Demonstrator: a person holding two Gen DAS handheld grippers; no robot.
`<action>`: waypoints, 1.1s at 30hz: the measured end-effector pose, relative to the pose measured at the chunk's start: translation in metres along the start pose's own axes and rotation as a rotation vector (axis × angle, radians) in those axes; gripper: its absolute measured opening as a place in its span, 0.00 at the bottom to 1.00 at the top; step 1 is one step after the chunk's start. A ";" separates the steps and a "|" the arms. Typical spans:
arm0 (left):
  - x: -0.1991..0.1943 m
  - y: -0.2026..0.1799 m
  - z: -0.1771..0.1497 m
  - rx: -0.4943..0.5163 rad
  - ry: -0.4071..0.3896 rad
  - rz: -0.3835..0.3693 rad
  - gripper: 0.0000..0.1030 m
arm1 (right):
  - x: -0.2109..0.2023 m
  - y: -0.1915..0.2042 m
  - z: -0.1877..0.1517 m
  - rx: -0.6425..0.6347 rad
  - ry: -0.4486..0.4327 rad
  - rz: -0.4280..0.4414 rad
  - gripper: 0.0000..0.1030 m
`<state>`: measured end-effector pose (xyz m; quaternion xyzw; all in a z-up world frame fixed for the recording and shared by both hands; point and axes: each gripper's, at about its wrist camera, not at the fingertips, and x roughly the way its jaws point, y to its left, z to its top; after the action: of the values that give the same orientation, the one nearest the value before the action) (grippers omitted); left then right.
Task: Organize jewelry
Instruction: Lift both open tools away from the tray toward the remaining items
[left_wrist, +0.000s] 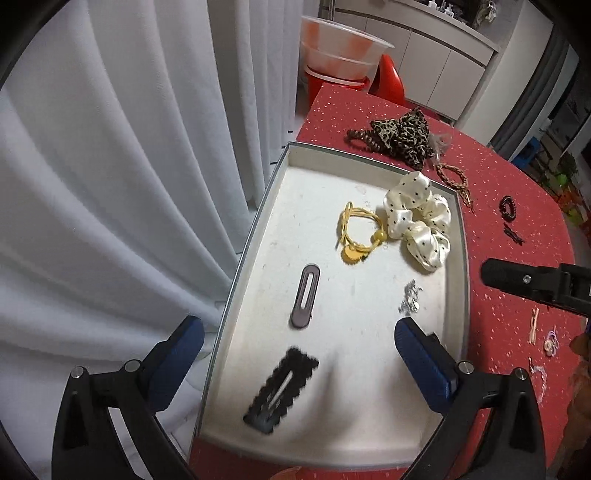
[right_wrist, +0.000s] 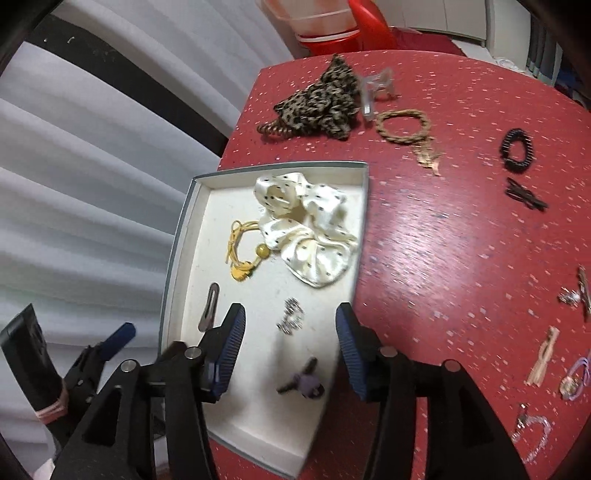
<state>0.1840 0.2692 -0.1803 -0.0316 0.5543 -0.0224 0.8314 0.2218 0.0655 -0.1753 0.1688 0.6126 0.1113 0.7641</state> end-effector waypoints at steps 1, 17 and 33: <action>-0.004 -0.001 -0.003 -0.001 0.004 0.001 1.00 | -0.006 -0.003 -0.004 0.006 0.002 -0.002 0.58; -0.046 -0.093 -0.045 0.181 0.060 -0.052 1.00 | -0.071 -0.072 -0.063 0.126 -0.010 -0.050 0.78; -0.045 -0.198 -0.067 0.363 0.133 -0.151 1.00 | -0.128 -0.198 -0.137 0.364 -0.035 -0.173 0.87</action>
<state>0.1041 0.0730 -0.1492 0.0788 0.5910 -0.1862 0.7809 0.0527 -0.1476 -0.1640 0.2525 0.6215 -0.0703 0.7383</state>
